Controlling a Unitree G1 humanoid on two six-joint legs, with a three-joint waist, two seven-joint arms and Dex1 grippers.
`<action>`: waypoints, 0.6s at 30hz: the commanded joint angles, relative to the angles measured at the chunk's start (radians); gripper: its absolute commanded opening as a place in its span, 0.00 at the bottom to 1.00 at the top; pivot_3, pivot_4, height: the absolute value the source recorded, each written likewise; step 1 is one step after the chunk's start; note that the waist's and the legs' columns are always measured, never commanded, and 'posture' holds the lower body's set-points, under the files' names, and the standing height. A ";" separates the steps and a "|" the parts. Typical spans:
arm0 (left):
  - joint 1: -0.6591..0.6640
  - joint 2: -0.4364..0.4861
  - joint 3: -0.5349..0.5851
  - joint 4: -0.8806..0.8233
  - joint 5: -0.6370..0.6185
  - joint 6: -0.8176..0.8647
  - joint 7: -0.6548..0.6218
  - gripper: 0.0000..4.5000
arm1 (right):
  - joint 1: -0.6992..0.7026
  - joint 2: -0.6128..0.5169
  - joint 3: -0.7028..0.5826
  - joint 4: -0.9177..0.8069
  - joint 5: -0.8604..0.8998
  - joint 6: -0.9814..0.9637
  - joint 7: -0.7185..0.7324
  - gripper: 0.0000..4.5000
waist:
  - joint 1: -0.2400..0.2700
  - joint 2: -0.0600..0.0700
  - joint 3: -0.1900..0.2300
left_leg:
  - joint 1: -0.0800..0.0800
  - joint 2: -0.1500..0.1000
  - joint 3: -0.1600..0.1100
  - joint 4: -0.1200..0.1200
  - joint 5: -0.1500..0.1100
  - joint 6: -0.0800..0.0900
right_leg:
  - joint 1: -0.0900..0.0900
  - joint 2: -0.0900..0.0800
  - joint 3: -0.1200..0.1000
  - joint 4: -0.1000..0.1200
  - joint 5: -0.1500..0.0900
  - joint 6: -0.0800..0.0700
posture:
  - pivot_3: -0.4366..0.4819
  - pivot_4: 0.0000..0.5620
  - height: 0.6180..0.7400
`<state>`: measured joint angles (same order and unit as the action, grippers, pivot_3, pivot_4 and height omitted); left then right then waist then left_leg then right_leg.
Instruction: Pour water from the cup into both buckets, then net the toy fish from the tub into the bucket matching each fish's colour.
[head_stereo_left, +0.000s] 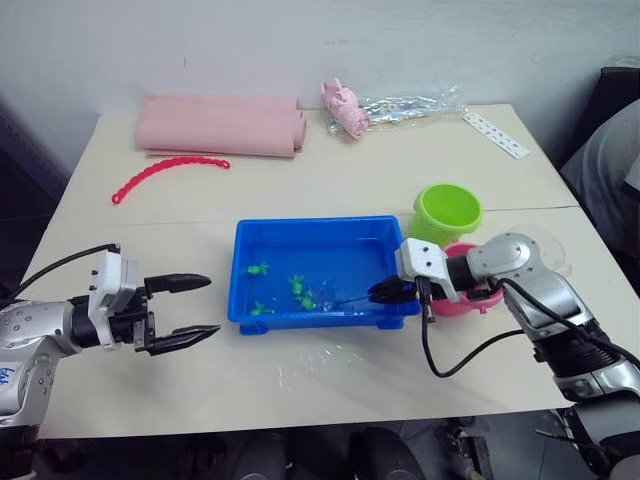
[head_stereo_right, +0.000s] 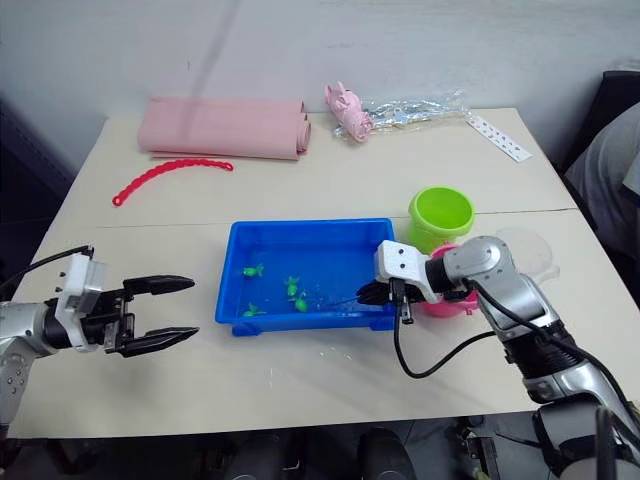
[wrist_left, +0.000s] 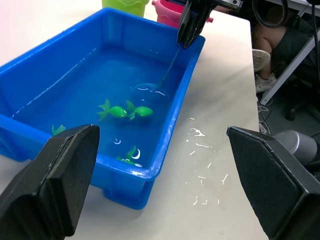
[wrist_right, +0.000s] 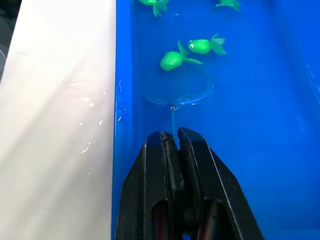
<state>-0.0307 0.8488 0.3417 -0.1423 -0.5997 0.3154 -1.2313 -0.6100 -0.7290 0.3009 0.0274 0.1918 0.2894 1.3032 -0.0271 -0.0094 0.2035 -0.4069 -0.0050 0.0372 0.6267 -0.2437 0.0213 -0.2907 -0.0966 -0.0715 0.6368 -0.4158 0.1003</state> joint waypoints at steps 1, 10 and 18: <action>-0.003 0.009 0.010 0.000 0.001 -0.012 -0.002 0.99 | 0.013 0.000 -0.031 -0.034 0.035 -0.013 0.028 0.00 | 0.000 0.000 0.000 | 0.000 0.000 0.000 0.000 0.000 0.000 | 0.000 0.000 0.000 0.000 0.000 0.000 | 0.48 0.27 1.00; -0.032 -0.002 -0.007 0.038 0.019 -0.031 0.005 0.99 | 0.032 0.046 -0.089 0.050 0.062 -0.126 0.017 0.00 | 0.000 0.000 0.000 | 0.000 0.000 0.000 0.000 0.000 0.000 | 0.000 0.000 0.000 0.000 0.000 0.000 | 0.48 0.27 1.00; -0.078 -0.005 -0.030 0.079 0.034 -0.048 0.001 0.99 | 0.041 0.039 -0.129 0.096 0.081 -0.162 0.044 0.00 | 0.000 0.000 0.000 | 0.000 0.000 0.000 0.000 0.000 0.000 | 0.000 0.000 0.000 0.000 0.000 0.000 | 0.48 0.27 1.00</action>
<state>-0.0938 0.8442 0.3135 -0.0601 -0.5709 0.2833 -1.2307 -0.5663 -0.6789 0.2100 0.1309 0.2405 0.1492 1.3285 -0.0271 -0.0094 0.2036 -0.4068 -0.0050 0.0374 0.6268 -0.2437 0.0211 -0.2909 -0.0965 -0.0716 0.6370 -0.4158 0.1003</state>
